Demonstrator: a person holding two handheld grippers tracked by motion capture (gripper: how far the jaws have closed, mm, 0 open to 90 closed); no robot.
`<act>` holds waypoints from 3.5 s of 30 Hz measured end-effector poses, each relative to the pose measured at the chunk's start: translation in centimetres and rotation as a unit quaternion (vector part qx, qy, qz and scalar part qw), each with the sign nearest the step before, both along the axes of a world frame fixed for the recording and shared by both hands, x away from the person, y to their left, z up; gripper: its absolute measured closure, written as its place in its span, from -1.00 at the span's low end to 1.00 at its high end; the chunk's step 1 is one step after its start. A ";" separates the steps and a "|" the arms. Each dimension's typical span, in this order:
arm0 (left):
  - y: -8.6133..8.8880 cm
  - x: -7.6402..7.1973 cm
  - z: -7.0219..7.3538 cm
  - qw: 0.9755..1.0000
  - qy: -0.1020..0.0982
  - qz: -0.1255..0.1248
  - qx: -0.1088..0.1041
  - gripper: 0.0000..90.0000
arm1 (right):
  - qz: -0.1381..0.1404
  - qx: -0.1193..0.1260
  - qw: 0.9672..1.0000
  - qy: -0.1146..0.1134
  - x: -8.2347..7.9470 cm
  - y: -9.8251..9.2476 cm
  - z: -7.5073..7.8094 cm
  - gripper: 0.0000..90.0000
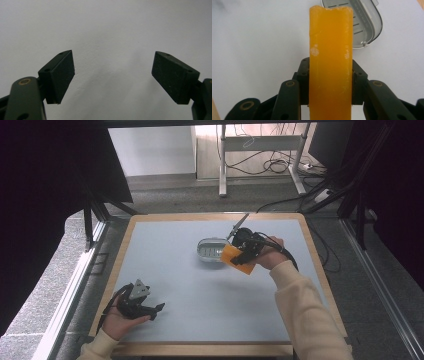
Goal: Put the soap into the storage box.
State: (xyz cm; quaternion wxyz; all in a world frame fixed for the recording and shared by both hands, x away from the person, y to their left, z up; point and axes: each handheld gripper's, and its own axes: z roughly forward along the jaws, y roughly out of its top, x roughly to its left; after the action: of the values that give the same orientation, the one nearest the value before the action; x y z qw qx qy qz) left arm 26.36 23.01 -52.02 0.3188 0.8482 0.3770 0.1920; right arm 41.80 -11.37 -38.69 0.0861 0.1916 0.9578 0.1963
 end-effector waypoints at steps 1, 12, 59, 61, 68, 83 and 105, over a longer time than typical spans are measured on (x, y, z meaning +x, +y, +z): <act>0.0 0.0 0.0 1.000 0.000 0.000 0.000 -0.59 | 0.000 0.000 1.000 0.000 0.0 0.0 0.0 0.37; 0.0 0.0 -0.1 1.000 0.001 -0.001 0.002 -0.59 | -0.008 0.010 1.000 -0.001 1.9 -0.4 0.4 0.37; 0.1 0.0 0.0 1.000 0.001 -0.004 0.007 -0.59 | 0.034 -0.015 0.999 -0.003 6.4 3.2 -0.4 0.37; 0.1 0.1 -0.1 1.000 0.001 -0.004 0.006 -0.59 | 0.036 -0.017 0.999 -0.004 6.6 3.4 -0.4 0.37; 0.1 0.0 -0.1 1.000 0.000 -0.001 0.000 -0.59 | 0.040 -0.020 0.999 -0.005 7.4 3.9 -0.6 0.37; 0.0 0.1 0.0 1.000 0.001 -0.006 0.003 -0.59 | 0.065 -0.041 0.997 -0.004 8.5 5.6 -1.0 0.37; 0.1 0.3 -0.2 1.000 0.005 -0.007 0.007 -0.58 | 0.125 -0.059 0.990 0.005 10.2 8.4 -2.6 0.37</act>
State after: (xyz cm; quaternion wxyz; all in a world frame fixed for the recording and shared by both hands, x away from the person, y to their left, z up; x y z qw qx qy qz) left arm 26.64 23.16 -52.25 0.3127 0.8537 0.3716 0.1881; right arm 52.03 -2.97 -41.31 0.0672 0.0655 0.9845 0.1479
